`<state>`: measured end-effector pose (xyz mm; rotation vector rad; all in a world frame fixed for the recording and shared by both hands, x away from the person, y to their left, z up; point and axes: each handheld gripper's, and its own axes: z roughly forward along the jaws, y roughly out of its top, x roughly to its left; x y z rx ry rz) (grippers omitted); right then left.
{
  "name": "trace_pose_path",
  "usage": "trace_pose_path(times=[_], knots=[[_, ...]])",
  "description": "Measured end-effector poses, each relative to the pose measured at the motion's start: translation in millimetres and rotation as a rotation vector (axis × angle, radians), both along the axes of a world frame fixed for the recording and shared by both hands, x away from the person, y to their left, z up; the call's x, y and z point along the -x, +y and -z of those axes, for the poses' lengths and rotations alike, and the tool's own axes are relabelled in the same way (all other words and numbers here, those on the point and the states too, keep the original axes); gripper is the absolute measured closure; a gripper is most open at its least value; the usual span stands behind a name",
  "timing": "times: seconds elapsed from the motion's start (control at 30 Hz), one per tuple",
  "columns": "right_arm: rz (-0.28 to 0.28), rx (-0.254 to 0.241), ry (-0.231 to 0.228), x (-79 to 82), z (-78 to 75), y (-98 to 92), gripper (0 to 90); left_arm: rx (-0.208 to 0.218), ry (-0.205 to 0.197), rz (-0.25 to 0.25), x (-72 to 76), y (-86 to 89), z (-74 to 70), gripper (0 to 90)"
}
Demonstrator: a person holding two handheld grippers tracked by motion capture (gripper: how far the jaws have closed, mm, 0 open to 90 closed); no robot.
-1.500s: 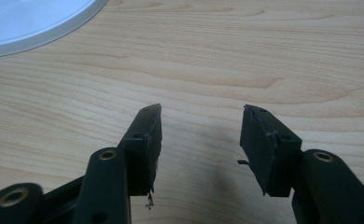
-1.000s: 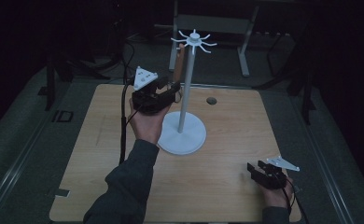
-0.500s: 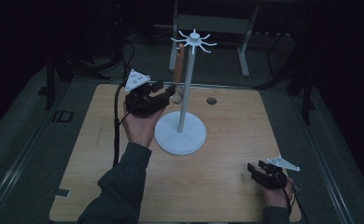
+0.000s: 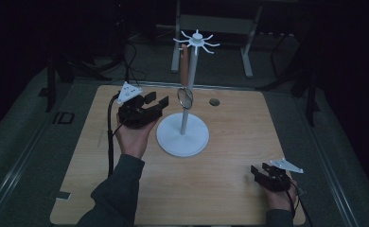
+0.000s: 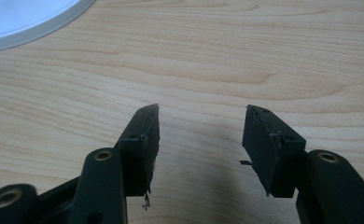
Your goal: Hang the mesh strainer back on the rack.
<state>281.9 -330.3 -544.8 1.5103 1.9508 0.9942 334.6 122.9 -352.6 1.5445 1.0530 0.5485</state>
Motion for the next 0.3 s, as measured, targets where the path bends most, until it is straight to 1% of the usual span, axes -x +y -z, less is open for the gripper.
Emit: trace_pose_path(times=[0.13, 0.23, 0.3], knots=[[0.002, 0.022, 0.002, -0.4, 1.0, 1.2, 45.1, -0.017, 0.022, -0.008, 2.9, 4.6, 13.7, 48.9], [0.002, 0.033, 0.007, -1.4, 2.2, 2.0, 44.3, -0.031, 0.049, -0.002, 3.6, 6.9, 24.9, 48.4], [0.004, 0.034, 0.012, -2.0, 3.1, 1.7, 43.8, -0.061, 0.064, 0.010, 4.9, 7.9, 32.8, 47.9]])
